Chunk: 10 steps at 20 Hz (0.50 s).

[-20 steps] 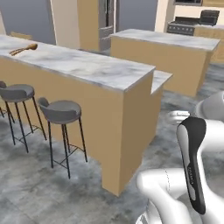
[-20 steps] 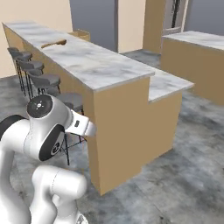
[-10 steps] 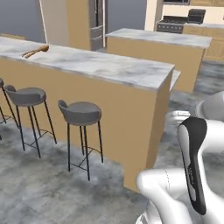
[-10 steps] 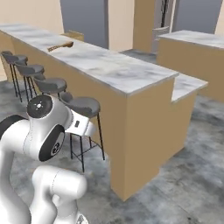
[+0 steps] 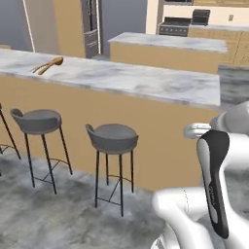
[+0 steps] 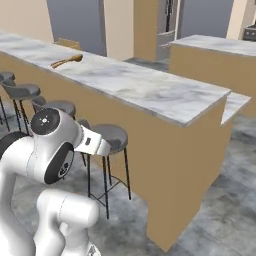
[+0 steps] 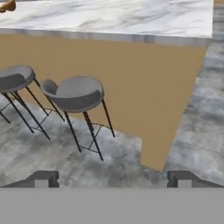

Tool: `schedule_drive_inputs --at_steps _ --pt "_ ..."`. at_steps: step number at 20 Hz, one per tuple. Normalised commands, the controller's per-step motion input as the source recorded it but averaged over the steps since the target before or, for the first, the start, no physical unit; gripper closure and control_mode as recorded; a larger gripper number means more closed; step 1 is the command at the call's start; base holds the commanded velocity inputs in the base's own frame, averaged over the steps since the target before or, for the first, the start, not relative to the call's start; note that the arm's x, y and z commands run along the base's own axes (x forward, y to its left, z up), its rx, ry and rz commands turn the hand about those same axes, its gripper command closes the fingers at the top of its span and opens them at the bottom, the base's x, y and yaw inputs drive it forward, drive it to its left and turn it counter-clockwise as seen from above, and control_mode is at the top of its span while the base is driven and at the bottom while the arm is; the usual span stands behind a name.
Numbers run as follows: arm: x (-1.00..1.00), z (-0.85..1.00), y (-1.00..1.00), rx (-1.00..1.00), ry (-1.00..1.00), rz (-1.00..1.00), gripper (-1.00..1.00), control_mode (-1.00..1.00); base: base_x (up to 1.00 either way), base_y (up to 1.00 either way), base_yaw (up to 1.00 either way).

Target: Pick up the metallic utensils from the counter and place them in the open drawer. Make sure not to pick up any wooden utensils.

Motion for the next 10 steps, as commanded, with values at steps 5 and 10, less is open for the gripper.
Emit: schedule_drive_inputs --at_steps 5,10 --pt "0.0 0.0 0.0 0.0 0.0 0.0 -1.0 1.0 0.32 1.0 -0.22" --pt "0.0 0.0 0.0 0.0 0.0 0.0 -1.0 1.0 0.03 1.0 -0.15"
